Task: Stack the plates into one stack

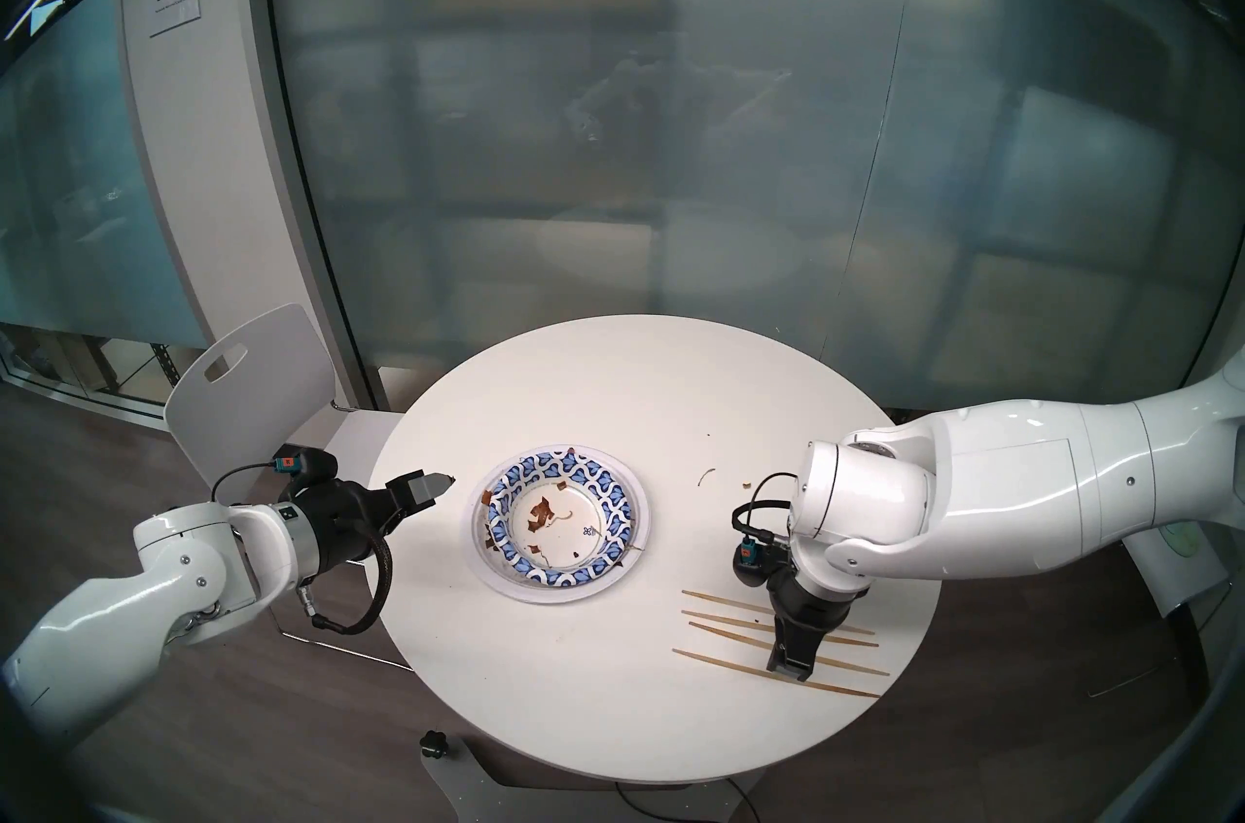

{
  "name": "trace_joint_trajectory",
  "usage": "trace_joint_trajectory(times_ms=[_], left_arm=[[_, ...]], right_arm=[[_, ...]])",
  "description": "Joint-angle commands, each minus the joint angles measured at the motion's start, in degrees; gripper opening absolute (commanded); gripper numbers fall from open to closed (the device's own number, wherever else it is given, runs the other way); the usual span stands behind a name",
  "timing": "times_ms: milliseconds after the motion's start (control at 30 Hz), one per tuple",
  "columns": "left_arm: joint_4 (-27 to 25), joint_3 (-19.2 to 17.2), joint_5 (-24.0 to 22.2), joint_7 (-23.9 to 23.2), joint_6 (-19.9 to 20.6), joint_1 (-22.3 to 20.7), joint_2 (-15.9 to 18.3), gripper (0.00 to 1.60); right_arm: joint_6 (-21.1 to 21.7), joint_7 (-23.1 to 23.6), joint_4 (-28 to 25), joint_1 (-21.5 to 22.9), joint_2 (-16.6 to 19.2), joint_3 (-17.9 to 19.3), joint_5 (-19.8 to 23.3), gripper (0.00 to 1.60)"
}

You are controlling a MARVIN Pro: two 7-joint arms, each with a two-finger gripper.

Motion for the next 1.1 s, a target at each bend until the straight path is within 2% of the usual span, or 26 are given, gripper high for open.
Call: trace_joint_trajectory(times_ms=[0, 333, 600, 900, 1067], left_arm=[[-0.2, -0.4, -0.1, -0.2, -0.2, -0.7, -0.1, 1.6], [-1.0, 0.2, -0.1, 0.1, 0.0, -1.0, -0.1, 1.6], [-1.2, -0.2, -0.2, 0.2, -0.4, -0.4, 0.1, 1.6], [-1.1, -0.4, -0.3, -0.2, -0.5, -0.1, 0.3, 1.6], [-1.2, -0.1, -0.2, -0.3, -0.4, -0.2, 0.3, 1.6]], right_arm=[[0.2, -4.2, -3.0, -1.1, 0.0, 2.4, 3.2, 1.6], [0.2, -9.4, -6.0, -0.2, 1.0, 2.3, 7.0, 1.6], [0.2, -16.3, -6.0, -1.1, -2.0, 0.6, 10.8, 1.6], [0.2, -20.9, -6.8, -0.8, -3.3, -0.5, 14.9, 1.6], [0.2, -25.5, -6.9, -0.6, -5.0, -2.1, 17.7, 1.6]])
